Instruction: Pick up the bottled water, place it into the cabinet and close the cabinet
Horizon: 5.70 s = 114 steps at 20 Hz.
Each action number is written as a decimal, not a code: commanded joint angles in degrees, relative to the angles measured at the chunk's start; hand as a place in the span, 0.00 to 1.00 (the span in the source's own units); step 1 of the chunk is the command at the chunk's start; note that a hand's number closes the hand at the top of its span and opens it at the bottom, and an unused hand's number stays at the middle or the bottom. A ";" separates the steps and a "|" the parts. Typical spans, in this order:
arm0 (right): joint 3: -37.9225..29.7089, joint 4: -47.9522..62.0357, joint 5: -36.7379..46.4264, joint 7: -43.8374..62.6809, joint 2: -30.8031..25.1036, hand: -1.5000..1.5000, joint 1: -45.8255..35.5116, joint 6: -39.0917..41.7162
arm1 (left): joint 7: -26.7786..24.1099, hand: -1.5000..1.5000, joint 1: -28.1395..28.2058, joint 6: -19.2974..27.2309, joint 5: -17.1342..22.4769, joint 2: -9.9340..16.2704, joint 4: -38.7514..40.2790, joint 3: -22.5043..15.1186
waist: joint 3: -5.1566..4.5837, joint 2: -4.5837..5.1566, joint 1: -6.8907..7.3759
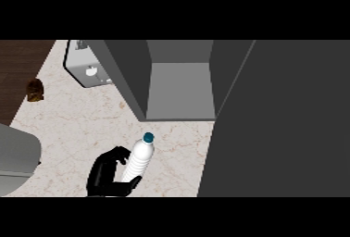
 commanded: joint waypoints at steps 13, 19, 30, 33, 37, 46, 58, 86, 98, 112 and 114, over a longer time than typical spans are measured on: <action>-15.80 -7.03 -10.79 -0.69 -1.53 0.00 5.51 6.29 | 3.99 1.00 -19.12 -0.17 7.74 -0.69 7.95 0.70 | -0.14 0.12 -0.53; -20.71 -1.35 -13.55 -9.04 0.77 0.00 9.67 10.95 | 7.06 1.00 -20.63 3.37 13.28 -0.73 4.03 -6.56 | -0.09 -0.01 -0.36; -28.76 2.62 -19.95 -9.97 0.94 0.00 8.57 16.64 | 11.03 1.00 -27.05 15.79 26.07 -0.62 1.68 -16.89 | -0.11 0.09 -2.48; -29.92 3.37 -20.38 -11.19 1.50 0.00 9.22 17.93 | 13.05 1.00 -28.74 18.80 25.90 -0.58 0.53 -18.22 | -0.05 -0.07 -3.51; -31.89 5.82 -21.40 -11.17 1.28 0.00 7.62 18.80 | 13.92 1.00 -29.76 22.46 26.67 -0.52 -1.56 -20.49 | -0.02 -0.07 -3.99; -35.76 8.50 -26.72 -12.37 0.47 0.00 6.57 21.96 | 18.24 1.00 -33.58 31.93 28.06 -0.51 -1.94 -22.77 | -0.01 0.24 -5.70; -41.19 11.63 -33.40 -13.06 -3.01 0.00 5.50 26.48 | 21.59 1.00 -34.69 43.64 26.60 0.41 -0.43 -23.52 | -0.09 1.04 -7.42; -45.98 15.53 -41.12 -13.18 -6.82 0.00 2.92 30.62 | 19.05 1.00 -31.05 53.10 30.85 2.10 -2.97 -21.92 | -0.39 2.39 -10.00; -46.73 17.13 -41.47 -14.29 -6.29 0.00 2.67 31.43 | 18.13 0.00 -43.27 47.74 31.66 2.70 11.31 -17.92 | -0.37 3.46 -9.80; -48.32 16.90 -43.53 -14.08 -7.10 0.00 2.73 32.65 | 13.80 0.00 -56.57 38.52 27.81 2.46 27.14 -17.75 | -0.29 3.34 -9.36; -49.10 16.77 -43.59 -14.04 -7.75 0.00 3.37 33.50 | 13.21 0.00 -58.35 38.23 26.89 1.99 28.86 -18.17 | -0.25 3.20 -9.41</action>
